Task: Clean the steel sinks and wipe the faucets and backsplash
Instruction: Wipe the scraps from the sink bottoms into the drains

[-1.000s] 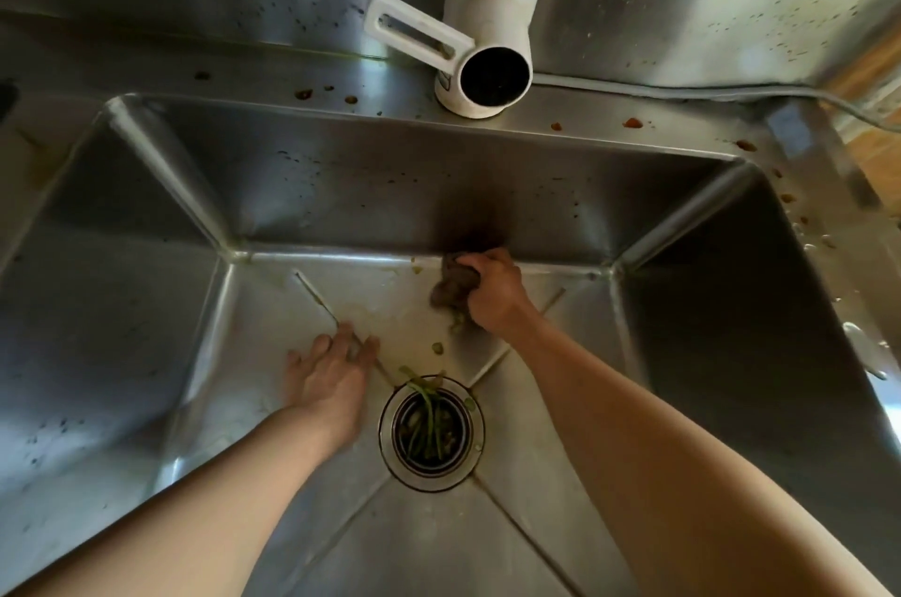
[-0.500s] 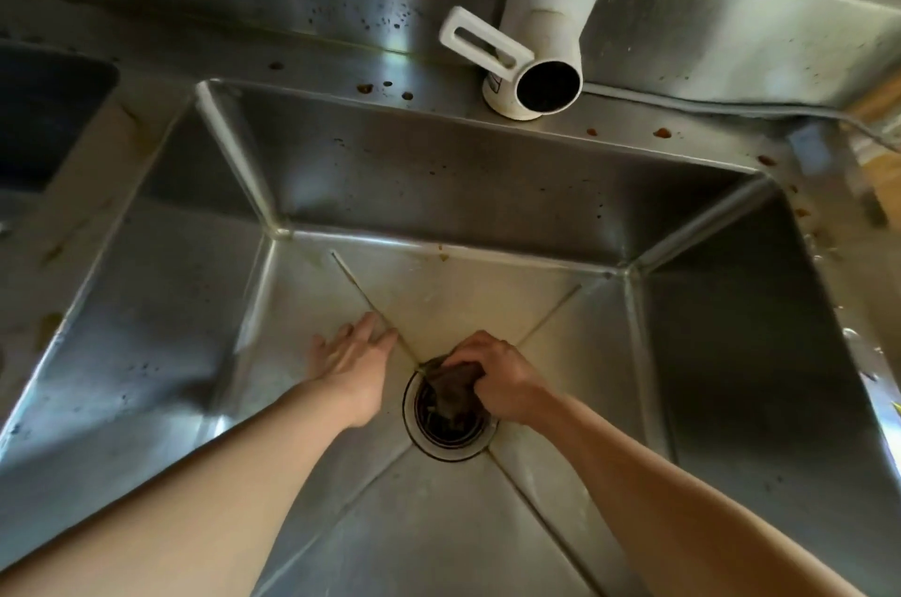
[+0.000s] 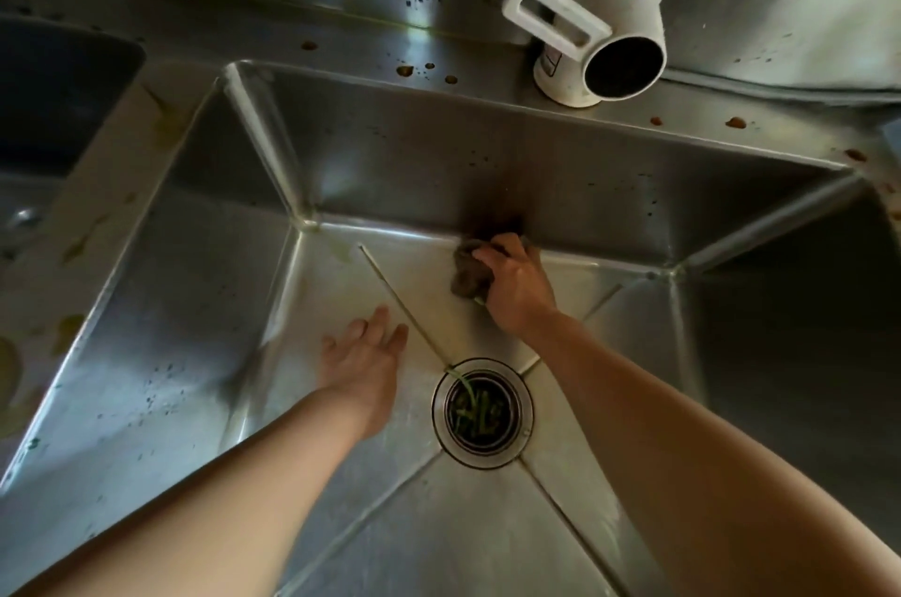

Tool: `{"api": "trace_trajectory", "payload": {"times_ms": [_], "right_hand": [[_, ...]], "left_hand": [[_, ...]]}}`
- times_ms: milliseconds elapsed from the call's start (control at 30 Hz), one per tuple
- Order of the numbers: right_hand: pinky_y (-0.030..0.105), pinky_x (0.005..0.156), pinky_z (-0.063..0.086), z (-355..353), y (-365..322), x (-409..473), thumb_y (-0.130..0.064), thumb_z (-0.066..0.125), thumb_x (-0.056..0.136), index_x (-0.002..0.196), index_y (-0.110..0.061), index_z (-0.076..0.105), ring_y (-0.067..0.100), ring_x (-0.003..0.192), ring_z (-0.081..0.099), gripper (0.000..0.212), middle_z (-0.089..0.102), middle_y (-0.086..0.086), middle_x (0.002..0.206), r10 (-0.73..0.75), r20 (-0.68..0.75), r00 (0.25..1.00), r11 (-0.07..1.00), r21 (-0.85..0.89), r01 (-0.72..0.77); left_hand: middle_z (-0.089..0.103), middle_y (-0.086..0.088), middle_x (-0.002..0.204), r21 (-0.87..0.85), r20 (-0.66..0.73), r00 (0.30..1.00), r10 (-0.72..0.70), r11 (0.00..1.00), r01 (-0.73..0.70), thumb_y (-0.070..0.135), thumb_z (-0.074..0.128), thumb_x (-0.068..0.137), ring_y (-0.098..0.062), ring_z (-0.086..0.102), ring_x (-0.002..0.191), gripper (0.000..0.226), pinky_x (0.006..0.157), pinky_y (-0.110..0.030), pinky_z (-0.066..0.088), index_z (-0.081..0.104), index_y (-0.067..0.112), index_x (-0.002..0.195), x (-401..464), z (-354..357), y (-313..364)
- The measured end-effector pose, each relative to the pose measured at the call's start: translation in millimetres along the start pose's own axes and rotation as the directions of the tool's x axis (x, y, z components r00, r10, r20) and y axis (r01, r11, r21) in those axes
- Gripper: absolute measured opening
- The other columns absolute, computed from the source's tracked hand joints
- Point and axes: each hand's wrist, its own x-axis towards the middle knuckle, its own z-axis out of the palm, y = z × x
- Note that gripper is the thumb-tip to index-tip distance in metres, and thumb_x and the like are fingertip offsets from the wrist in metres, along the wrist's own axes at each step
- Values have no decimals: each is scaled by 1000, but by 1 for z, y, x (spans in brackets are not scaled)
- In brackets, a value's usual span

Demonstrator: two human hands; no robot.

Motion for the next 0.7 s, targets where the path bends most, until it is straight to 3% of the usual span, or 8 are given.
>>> {"api": "trace_trajectory", "payload": {"times_ms": [133, 267, 400, 567, 633, 700], "right_hand": [[35, 103, 36, 0, 2, -45, -9, 54, 85, 128, -27, 58, 34, 120, 37, 46, 38, 2, 141, -105, 216, 971, 994, 36, 100], [29, 99, 35, 11, 2, -95, 4, 50, 80, 120, -26, 64, 28, 114, 37, 52, 40, -3, 136, -137, 259, 956, 987, 120, 108], [24, 97, 38, 12, 6, -115, 10, 49, 71, 109, -14, 71, 32, 110, 50, 50, 53, 7, 123, -130, 313, 941, 964, 264, 46], [10, 86, 31, -26, 10, -117, 16, 47, 73, 111, -8, 69, 14, 100, 46, 50, 49, 6, 109, 198, 77, 977, 880, 425, -212], [18, 88, 40, -25, 25, -113, 9, 47, 73, 106, -15, 70, 15, 97, 50, 47, 52, 4, 107, 324, 47, 945, 849, 427, -312], [33, 89, 52, -18, 37, -115, -6, 46, 69, 102, -30, 67, 25, 97, 59, 46, 56, 8, 113, 470, 106, 877, 782, 412, -468]], "left_hand": [[-11, -2, 159, 1, 25, 999, -20, 1000, 20, 6, 59, 82, -25, 6, 145, 90, 114, -46, 18, 6, 25, 152, -1, -3, 2], [-8, -3, 159, 12, 47, 998, -37, 999, 36, 9, 60, 82, -25, 11, 144, 89, 114, -45, 20, 8, 24, 152, -1, -9, 7], [0, -3, 158, 21, 45, 999, -22, 1000, 21, 6, 60, 80, -25, 21, 140, 85, 111, -43, 25, 16, 24, 150, -9, -6, 11], [2, -4, 156, 39, 33, 999, 10, 999, -12, 4, 60, 78, -26, 25, 137, 84, 110, -45, 23, 19, 26, 149, -27, 4, 19], [-4, -5, 158, 39, 51, 999, 0, 999, -2, 3, 60, 78, -27, 19, 141, 88, 112, -47, 20, 15, 25, 150, -28, 7, 20], [-9, -4, 159, 47, 72, 997, -7, 999, 3, 3, 59, 78, -28, 15, 143, 90, 113, -48, 19, 11, 25, 151, -27, 7, 19]]}}
